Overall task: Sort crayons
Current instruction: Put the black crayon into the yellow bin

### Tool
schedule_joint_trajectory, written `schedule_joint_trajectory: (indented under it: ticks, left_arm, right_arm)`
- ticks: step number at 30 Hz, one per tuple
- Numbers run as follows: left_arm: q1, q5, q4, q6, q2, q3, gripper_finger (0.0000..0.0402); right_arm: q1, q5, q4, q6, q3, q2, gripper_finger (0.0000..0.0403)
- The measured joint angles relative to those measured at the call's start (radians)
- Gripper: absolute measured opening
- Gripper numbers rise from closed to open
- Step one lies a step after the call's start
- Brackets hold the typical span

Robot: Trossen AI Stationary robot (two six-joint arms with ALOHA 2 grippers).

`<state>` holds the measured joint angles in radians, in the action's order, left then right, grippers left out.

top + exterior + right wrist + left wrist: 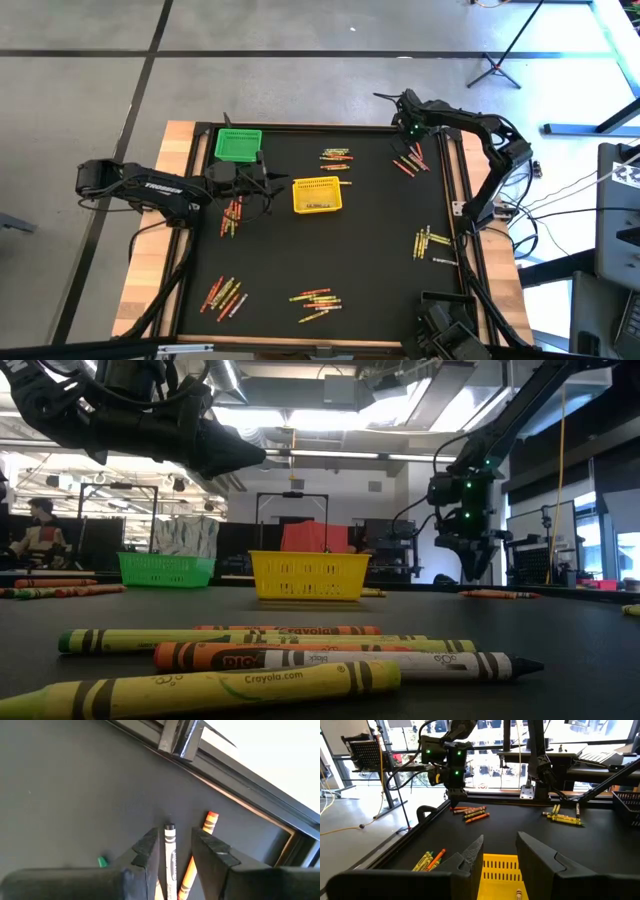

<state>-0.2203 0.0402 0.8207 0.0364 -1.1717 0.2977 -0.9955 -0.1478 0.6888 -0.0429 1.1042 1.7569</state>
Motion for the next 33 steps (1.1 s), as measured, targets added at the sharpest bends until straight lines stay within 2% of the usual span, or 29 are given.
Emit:
schedule_joint_trajectory:
  ticks: [12, 21, 24, 31, 33]
  left_arm:
    - [0.000, 0.000, 0.001, 0.000, 0.000, 0.000, 0.0103]
    - [0.000, 0.000, 0.005, 0.000, 0.000, 0.000, 0.0103]
    - [0.000, -0.001, 0.005, 0.000, 0.000, 0.000, 0.0103]
    - [0.000, 0.000, 0.005, 0.000, 0.000, 0.000, 0.0103]
    - [0.000, -0.001, 0.005, 0.000, 0.000, 0.000, 0.0103]
  right_arm:
    - [0.000, 0.000, 0.004, -0.025, -0.003, 0.081, 0.0111]
    - [0.000, 0.016, -0.001, -0.005, -0.002, 0.090, 0.0109]
    - [0.000, 0.020, -0.003, -0.002, -0.002, 0.091, 0.0093]
    - [0.001, 0.026, -0.005, 0.025, -0.002, 0.091, 0.0017]
    - [0.001, 0.025, -0.005, 0.034, -0.002, 0.091, 0.0009]
